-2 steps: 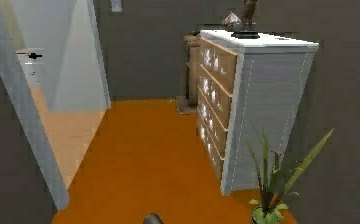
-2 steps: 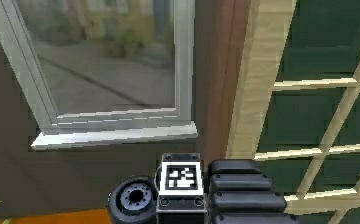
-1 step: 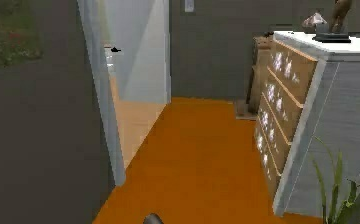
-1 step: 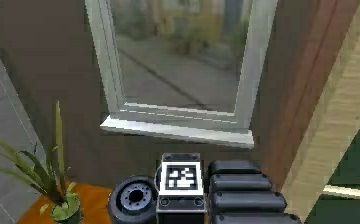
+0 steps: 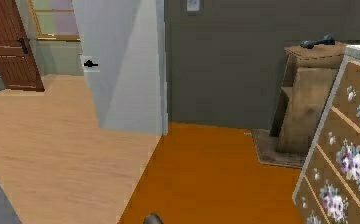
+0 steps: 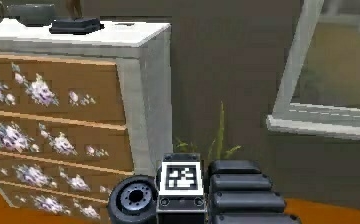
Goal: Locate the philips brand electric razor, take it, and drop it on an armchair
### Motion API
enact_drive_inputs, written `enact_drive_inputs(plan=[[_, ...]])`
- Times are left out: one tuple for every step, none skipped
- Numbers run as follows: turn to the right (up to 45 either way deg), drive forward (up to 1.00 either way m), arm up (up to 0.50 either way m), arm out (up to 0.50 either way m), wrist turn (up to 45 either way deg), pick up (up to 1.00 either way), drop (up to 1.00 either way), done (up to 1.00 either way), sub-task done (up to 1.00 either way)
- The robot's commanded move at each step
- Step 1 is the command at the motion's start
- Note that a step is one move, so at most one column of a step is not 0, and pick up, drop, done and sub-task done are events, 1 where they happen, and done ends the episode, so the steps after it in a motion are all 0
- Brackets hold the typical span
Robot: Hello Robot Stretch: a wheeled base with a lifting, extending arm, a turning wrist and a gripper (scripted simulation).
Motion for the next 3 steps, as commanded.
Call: enact_drive_inputs(plan=[[0.0, 0.55, 0.0, 0.0, 0.0, 0.0, 0.0, 0.0, 0.0], [-45.0, 0.0, 0.0, 0.0, 0.0, 0.0, 0.0, 0.0, 0.0], [-9.0, 0.0, 0.0, 0.0, 0.0, 0.0, 0.0, 0.0, 0.0]])
